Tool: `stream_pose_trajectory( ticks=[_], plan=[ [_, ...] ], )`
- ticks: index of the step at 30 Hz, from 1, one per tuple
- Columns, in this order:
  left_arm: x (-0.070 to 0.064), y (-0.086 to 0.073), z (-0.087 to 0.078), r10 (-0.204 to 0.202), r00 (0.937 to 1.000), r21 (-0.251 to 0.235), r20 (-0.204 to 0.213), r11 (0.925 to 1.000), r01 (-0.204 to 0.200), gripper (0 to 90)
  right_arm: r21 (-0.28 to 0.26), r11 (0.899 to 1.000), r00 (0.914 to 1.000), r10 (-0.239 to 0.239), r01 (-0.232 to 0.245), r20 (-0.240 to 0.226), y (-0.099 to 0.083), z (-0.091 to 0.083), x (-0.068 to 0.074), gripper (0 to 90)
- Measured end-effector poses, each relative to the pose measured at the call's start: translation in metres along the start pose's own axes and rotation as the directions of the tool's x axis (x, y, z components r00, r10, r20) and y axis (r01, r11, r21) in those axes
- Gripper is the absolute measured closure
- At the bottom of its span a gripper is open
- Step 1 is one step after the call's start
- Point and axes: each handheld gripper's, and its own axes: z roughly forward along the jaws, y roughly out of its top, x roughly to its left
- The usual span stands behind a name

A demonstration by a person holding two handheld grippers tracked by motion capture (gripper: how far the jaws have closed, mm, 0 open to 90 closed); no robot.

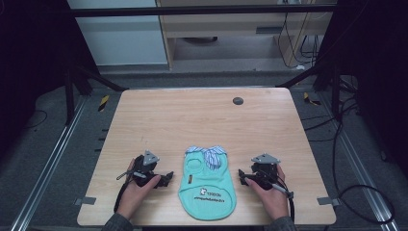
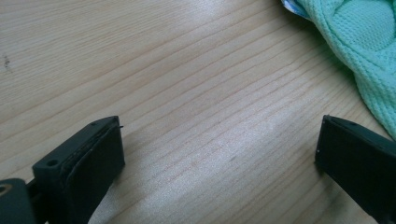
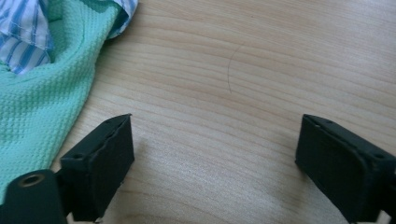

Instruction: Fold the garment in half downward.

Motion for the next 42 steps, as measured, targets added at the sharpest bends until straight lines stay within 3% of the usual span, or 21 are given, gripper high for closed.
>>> stream_pose_trajectory(
  ticks=[2,4,5,7,9,12,13,15,18,22,24,25,27,33,42],
  plan=[
    [0.0,0.0,0.0,0.001,1.0,-0.001,0.0,1.0,-0.001,1.5,-0.021,1.0,0.9998,-0.013,0.013,-0.016,0.0,-0.001,0.0,25.2],
    [0.002,0.001,0.0,-0.001,1.0,-0.007,-0.008,1.0,0.001,4.2,-0.024,1.0,0.9998,-0.01,0.009,-0.017,0.0,-0.002,0.001,25.8],
    [0.003,0.004,0.0,-0.034,0.9994,-0.011,0.007,0.9993,0.034,5.0,-0.018,1.0,0.9981,0.003,-0.004,-0.061,0.003,-0.002,0.004,28.3],
    [0.005,0.011,-0.001,-0.078,0.9956,-0.02,0.051,0.9966,0.08,7.8,-0.018,1.0,0.9959,-0.014,0.012,-0.09,0.006,-0.002,0.008,31.4],
    [0.006,0.019,-0.001,-0.088,0.9941,-0.009,0.063,0.9961,0.088,9.4,0.01,0.998,0.9939,-0.055,0.056,-0.096,0.012,0.002,0.013,33.6],
    [0.007,0.033,-0.001,-0.048,0.9959,-0.02,0.076,0.9985,0.05,12.5,0.041,0.992,0.9883,-0.115,0.12,-0.1,0.021,0.009,0.02,37.4],
    [0.007,0.038,-0.001,-0.042,0.9959,-0.028,0.08,0.9986,0.044,12.3,0.043,0.99,0.9853,-0.13,0.136,-0.111,0.025,0.01,0.023,42.8],
    [0.006,0.048,-0.002,-0.028,0.9972,-0.035,0.069,0.9989,0.031,14.5,0.046,0.985,0.981,-0.16,0.166,-0.11,0.032,0.011,0.027,46.2],
    [0.005,0.061,-0.004,-0.024,0.9988,-0.051,0.043,0.9983,0.026,23.7,0.032,0.985,0.9792,-0.164,0.168,-0.12,0.045,0.01,0.027,53.4],
    [0.007,0.076,0.004,-0.036,0.9978,-0.043,0.056,0.9983,0.039,36.6,0.029,0.984,0.9781,-0.171,0.176,-0.118,0.056,0.014,0.026,62.6],
    [0.006,0.081,0.009,-0.018,0.9965,-0.027,0.081,0.9994,0.021,38.9,0.024,0.981,0.9743,-0.188,0.193,-0.123,0.062,0.017,0.027,69.1],
    [0.006,0.084,0.012,-0.005,0.9968,-0.022,0.08,0.9997,0.007,44.6,0.018,0.979,0.9714,-0.198,0.202,-0.131,0.066,0.019,0.027,73.7],
    [0.008,0.091,0.02,-0.03,0.9944,-0.02,0.102,0.9993,0.032,49.7,0.015,0.981,0.9721,-0.189,0.193,-0.139,0.069,0.022,0.025,78.4],
    [0.006,0.111,0.031,-0.02,0.9909,-0.019,0.133,0.9996,0.023,63.7,0.024,0.982,0.9726,-0.183,0.188,-0.143,0.079,0.031,0.015,88.0],
    [-0.004,0.121,0.033,0.031,0.9892,-0.005,0.143,0.9995,-0.03,76.6,0.012,0.984,0.9718,-0.172,0.176,-0.162,0.092,0.033,0.016,86.9]
  ],
)
